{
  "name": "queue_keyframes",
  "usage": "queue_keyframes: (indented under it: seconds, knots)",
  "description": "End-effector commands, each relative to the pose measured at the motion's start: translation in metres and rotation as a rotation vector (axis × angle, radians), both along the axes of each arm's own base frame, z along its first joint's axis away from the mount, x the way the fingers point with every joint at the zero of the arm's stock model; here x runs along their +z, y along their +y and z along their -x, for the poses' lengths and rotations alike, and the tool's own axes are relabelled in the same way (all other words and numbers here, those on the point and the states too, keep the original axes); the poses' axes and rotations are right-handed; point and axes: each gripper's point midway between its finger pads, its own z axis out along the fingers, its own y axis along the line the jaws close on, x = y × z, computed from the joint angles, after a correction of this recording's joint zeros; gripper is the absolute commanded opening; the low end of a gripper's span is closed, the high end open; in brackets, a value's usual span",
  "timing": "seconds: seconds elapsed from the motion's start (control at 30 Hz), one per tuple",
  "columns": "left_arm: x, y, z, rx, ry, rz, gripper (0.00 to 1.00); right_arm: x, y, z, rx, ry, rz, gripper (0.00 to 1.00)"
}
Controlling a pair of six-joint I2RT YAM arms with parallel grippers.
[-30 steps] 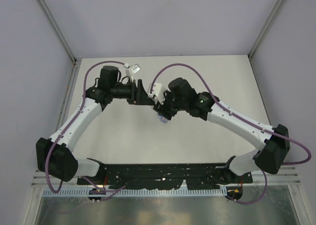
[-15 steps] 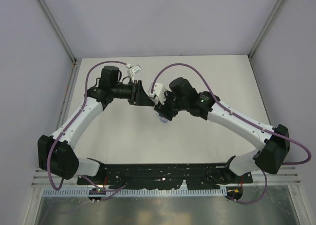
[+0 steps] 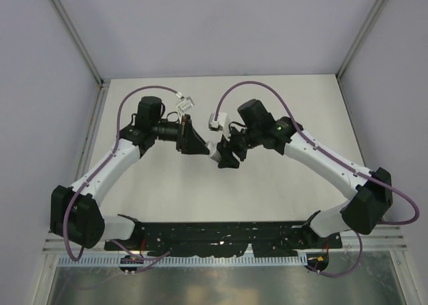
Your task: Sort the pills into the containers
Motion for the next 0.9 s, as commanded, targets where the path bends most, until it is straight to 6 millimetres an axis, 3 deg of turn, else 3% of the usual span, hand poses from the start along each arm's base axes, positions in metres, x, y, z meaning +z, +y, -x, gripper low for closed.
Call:
queue_keyframes:
  seconds: [0.0,0.13,0.23,0.3,0.5,0.6,0.87]
  knots:
    - [0.017,-0.004,0.030,-0.145,-0.205,0.076,0.00,0.049,0.029,0.013,0.166,0.027,-0.208,0.06]
    - [0.017,-0.004,0.044,-0.176,-0.306,0.086,0.00,0.050,0.031,0.027,0.243,0.118,-0.248,0.06]
    - [0.017,-0.004,0.049,-0.180,-0.336,0.087,0.05,0.049,0.031,0.033,0.281,0.151,-0.250,0.06]
    - [0.019,-0.003,0.049,-0.178,-0.338,0.087,0.14,0.050,0.031,0.036,0.299,0.163,-0.255,0.06]
    - [0.018,-0.002,0.039,-0.127,-0.340,0.034,0.63,0.045,0.028,0.034,0.282,0.143,-0.230,0.06]
    - [0.025,-0.002,0.030,-0.072,-0.301,0.020,0.78,0.045,0.026,0.026,0.236,0.095,-0.220,0.06]
    - [0.044,0.005,0.000,0.125,-0.189,0.018,0.90,0.040,0.019,-0.002,0.077,-0.023,-0.165,0.06]
